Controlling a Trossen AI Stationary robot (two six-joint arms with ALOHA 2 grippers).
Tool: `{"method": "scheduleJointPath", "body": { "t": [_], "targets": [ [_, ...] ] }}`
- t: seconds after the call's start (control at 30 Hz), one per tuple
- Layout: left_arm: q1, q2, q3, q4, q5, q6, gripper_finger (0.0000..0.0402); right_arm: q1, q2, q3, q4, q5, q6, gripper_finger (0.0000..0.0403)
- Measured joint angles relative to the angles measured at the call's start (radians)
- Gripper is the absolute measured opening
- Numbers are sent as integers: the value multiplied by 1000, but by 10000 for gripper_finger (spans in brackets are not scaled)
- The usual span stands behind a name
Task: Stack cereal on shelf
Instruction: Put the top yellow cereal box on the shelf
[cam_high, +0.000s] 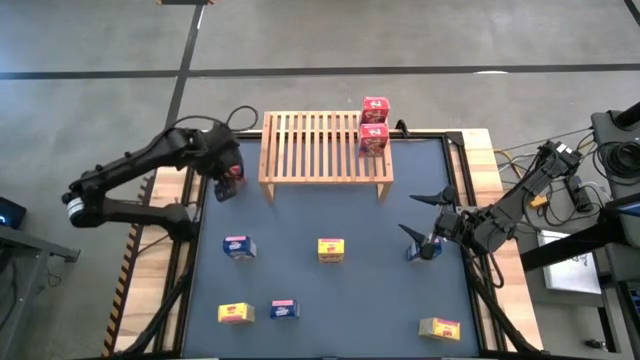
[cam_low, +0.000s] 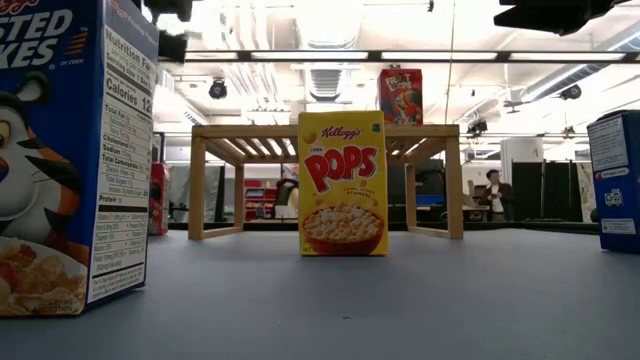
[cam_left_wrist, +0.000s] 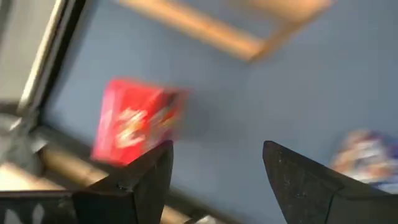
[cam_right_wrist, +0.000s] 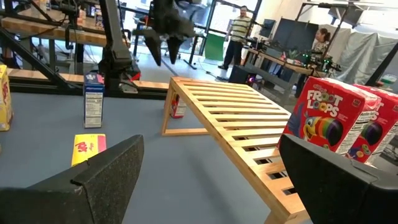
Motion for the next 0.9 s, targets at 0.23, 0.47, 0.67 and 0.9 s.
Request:
{"method": "scheduleJointPath", "body": {
  "t": [0.23,0.47,0.67,0.9],
  "targets": [
    [-383,25,123,193,26,-193,232,0,0,0,35,0,-45,364],
    [-634,143,228,252,-124,-279,232,0,0,0,13,-23,23,364],
    [-718,196,276,311,-153,-280,231,-2,10,-11,16,-53,131,364],
    [-748,24,115,510,-215,-270,231,-56,120,-11,143,-209,124,364]
  ]
}}
